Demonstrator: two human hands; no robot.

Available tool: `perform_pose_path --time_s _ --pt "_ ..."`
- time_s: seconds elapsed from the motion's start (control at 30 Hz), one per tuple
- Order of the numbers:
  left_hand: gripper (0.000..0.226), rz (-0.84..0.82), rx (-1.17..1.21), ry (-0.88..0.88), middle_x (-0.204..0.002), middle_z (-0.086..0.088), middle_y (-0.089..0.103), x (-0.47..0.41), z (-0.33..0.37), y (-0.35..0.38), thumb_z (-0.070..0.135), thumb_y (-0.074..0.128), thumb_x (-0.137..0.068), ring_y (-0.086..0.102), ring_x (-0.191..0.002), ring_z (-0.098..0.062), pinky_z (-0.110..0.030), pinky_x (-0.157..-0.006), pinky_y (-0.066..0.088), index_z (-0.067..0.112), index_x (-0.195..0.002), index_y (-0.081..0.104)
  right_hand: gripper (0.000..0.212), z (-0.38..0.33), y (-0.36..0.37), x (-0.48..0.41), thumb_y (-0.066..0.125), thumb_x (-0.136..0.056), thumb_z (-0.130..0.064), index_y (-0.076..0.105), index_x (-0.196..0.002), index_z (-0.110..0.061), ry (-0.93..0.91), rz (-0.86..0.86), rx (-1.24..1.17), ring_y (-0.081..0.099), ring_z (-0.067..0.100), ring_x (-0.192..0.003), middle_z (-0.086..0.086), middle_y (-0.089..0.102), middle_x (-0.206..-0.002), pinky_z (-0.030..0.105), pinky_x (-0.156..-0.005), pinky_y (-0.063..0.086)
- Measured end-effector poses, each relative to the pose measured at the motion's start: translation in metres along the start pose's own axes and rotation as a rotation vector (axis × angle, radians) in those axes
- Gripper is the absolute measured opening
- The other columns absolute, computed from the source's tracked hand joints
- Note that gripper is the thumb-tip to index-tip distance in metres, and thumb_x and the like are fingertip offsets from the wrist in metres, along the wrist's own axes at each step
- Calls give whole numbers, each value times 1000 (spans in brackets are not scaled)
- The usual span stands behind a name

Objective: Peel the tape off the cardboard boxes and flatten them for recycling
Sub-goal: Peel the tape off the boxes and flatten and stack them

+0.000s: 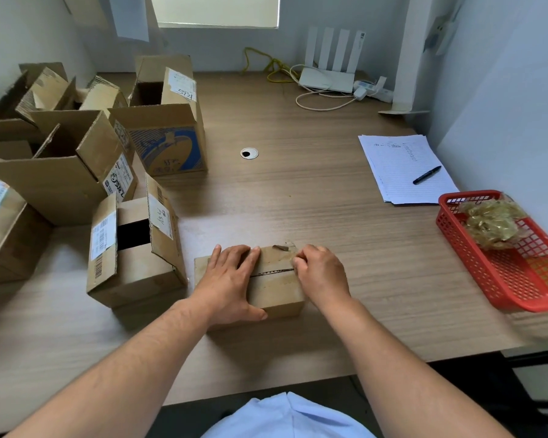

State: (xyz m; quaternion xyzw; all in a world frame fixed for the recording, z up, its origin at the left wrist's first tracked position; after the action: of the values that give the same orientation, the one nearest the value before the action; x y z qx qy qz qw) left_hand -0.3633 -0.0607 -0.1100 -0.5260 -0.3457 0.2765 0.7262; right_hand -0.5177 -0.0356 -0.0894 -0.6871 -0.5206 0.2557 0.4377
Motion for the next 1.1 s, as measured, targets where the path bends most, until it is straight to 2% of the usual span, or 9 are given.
perform_pose_path --time_s 0.1,0.2,0.27,0.33,0.4,0.53,0.77,0.97,1.1 --pt "128 28 12 36 -155 -3 11 11 -12 1 84 46 -52 0 -146 -19 -34 -115 -21 22 -155 -1 15 22 14 3 52 -95 -13 67 -97 -14 193 -50 -503 64 17 -61 6 67 -95 38 -68 59" --pt "128 22 -3 52 -155 -2 9 19 -15 2 85 37 -49 -2 -146 -18 -32 -113 -23 24 -154 -2 18 32 27 7 45 -95 -6 62 -98 -11 308 -100 -655 60 15 -49 9 64 -91 35 -54 57" --pt "127 16 -10 56 -154 -2 9 22 -16 2 85 36 -50 -2 -146 -17 -33 -112 -23 25 -154 -2 22 31 31 5 42 -93 -5 62 -93 -12 294 -137 -626 64 22 -57 11 65 -90 36 -55 56" --pt "126 17 -17 51 -155 -2 8 23 -17 2 86 38 -52 -2 -146 -18 -35 -114 -22 25 -154 -3 20 28 33 0 45 -93 -12 65 -91 -15 217 -186 -515 67 26 -76 7 67 -91 40 -66 57" --pt "129 4 -16 35 -158 -4 4 21 -14 3 93 36 -52 -6 -148 -19 -39 -116 -20 25 -154 -4 22 27 32 -4 45 -97 -21 65 -98 -11 202 -227 -535 64 23 -82 5 66 -90 39 -70 54" --pt "137 21 -11 -1 -161 -1 0 19 -2 5 103 9 -44 -8 -148 -16 -42 -117 -19 22 -155 2 33 26 32 -16 39 -101 -28 63 -112 -7 226 -266 -689 55 15 -84 5 60 -99 29 -66 46" --pt "103 5 12 82 -159 5 9 27 0 8 88 41 -68 1 -147 -14 -37 -115 -20 37 -152 11 25 20 39 -31 41 -99 -14 63 -111 -12 224 -373 -847 52 10 -79 2 63 -102 22 -60 42" --pt "100 14 11 146 -158 1 17 31 1 8 87 44 -68 7 -146 -17 -34 -115 -20 37 -151 21 25 12 64 -26 45 -92 -10 70 -91 -14 266 -587 -971 59 12 -84 0 69 -94 23 -64 42" --pt "98 8 7 146 -159 2 15 32 1 9 87 43 -69 3 -146 -15 -32 -114 -22 39 -150 18 25 9 70 -26 47 -89 0 68 -80 -9 237 -627 -1005 57 12 -71 4 65 -81 22 -57 44"
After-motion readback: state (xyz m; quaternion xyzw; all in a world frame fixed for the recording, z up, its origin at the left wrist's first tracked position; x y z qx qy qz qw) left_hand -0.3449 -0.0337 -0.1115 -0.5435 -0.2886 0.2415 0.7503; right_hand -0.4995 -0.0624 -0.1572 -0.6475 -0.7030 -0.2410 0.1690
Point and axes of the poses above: each hand's wrist, its own x-axis away from the middle knuckle, its own y-axis out of the palm, z = x × y, the point moved 10 cm from there along -x, towards the middle knuckle
